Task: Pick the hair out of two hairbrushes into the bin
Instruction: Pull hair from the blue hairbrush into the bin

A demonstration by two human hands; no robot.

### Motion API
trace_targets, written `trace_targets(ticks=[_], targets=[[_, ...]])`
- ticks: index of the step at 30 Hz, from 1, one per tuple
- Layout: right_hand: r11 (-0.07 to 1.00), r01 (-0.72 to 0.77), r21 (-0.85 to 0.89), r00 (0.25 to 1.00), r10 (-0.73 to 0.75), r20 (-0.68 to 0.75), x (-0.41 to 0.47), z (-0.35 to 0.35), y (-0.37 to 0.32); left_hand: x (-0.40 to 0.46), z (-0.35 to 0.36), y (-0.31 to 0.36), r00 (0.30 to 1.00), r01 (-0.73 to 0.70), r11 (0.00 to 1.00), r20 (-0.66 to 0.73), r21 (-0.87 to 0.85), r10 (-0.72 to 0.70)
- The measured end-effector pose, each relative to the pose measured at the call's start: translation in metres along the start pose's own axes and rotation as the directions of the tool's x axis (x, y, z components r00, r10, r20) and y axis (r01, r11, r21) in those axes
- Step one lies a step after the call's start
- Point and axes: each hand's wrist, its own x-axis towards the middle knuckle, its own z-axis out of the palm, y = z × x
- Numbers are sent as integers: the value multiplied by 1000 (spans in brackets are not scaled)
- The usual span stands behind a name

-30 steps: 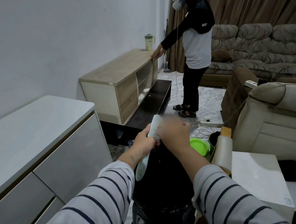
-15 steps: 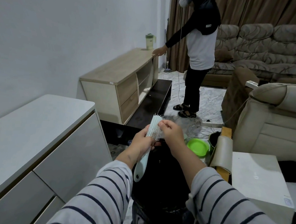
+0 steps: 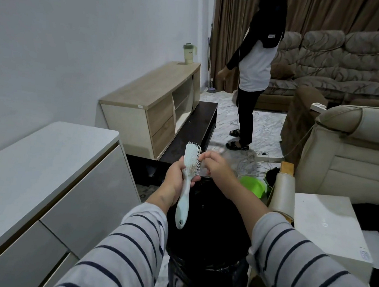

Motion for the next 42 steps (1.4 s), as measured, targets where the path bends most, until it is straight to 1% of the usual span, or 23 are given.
trace_targets(ticks=[2, 3, 5, 8, 9, 10, 11, 12, 13, 14, 15, 16, 17, 19, 24, 27, 29, 31, 33, 35, 36, 39, 42], targets=[[973, 120, -199, 993, -116, 32, -2, 1, 3, 4, 0, -2, 1000, -9, 999, -21, -41, 8], [907, 222, -358, 973, -229, 25, -2, 2, 7, 5, 0, -3, 1000, -5, 998, -28, -67, 3], [683, 400, -612, 888, -453, 74, 3, 2, 22, 5, 0, -4, 1000, 16, 994, -21, -111, -19], [398, 437, -807, 783, -610, 124, 3, 3, 29, 6, 3, -7, 1000, 16, 997, -23, -73, -18], [328, 436, -838, 753, -643, 140, 1, 4, 29, 7, 3, -8, 999, -2, 999, -35, -32, 1], [315, 431, -846, 739, -662, 130, -2, 5, 27, 9, 3, -10, 999, -26, 999, -46, 28, 27], [375, 408, -832, 762, -643, 83, -3, 7, 26, 11, 2, -11, 997, -57, 994, -46, 98, 62], [493, 378, -784, 803, -596, 12, -4, 9, 26, 11, 0, -11, 994, -93, 982, -34, 162, 100], [672, 322, -667, 869, -490, -73, -5, 11, 25, 12, -1, -12, 991, -123, 971, -20, 206, 129], [850, 239, -470, 930, -339, -140, -5, 13, 23, 11, -1, -11, 989, -141, 965, -9, 222, 147], [967, 127, -220, 972, -166, -168, -7, 15, 19, 11, 0, -11, 987, -154, 962, -5, 224, 159], [999, 33, 10, 985, -31, -169, -9, 17, 16, 10, 2, -9, 986, -160, 962, -6, 220, 165], [982, -31, 185, 987, 59, -149, -10, 19, 14, 9, 4, -8, 986, -161, 963, -11, 215, 167], [938, -81, 338, 987, 122, -103, -12, 19, 8, 5, 7, -7, 987, -151, 966, -22, 212, 159], [954, -43, 297, 974, 106, -202, -4, 10, 9, -1, 4, -5, 992, -118, 968, -23, 223, 127], [903, -37, 428, 970, 136, -204, 2, 6, 4, -3, 1, -8, 993, -107, 965, -31, 238, 118], [809, -31, 586, 976, 152, -158, 4, 3, 0, -2, -1, -10, 995, -92, 969, -28, 231, 101], [752, -51, 657, 968, 199, -152, 4, 2, -5, -2, -2, -11, 996, -73, 974, -26, 214, 80], [841, -88, 534, 955, 223, -194, 5, 1, -3, -3, -1, -8, 998, -49, 984, -35, 173, 56], [967, -110, 231, 951, 170, -257, 5, -2, 7, -2, -2, -6, 997, -35, 988, -60, 153, 45], [991, -110, 83, 955, 128, -267, 4, -5, 12, -2, -3, -6, 996, -37, 988, -73, 152, 48], [963, -124, -239, 973, 70, -222, -1, -14, 26, -1, -7, -6, 993, -52, 986, -94, 160, 67], [852, -197, -485, 979, 143, -145, -9, -20, 38, -5, -10, -5, 995, -21, 997, -94, 74, 28]])
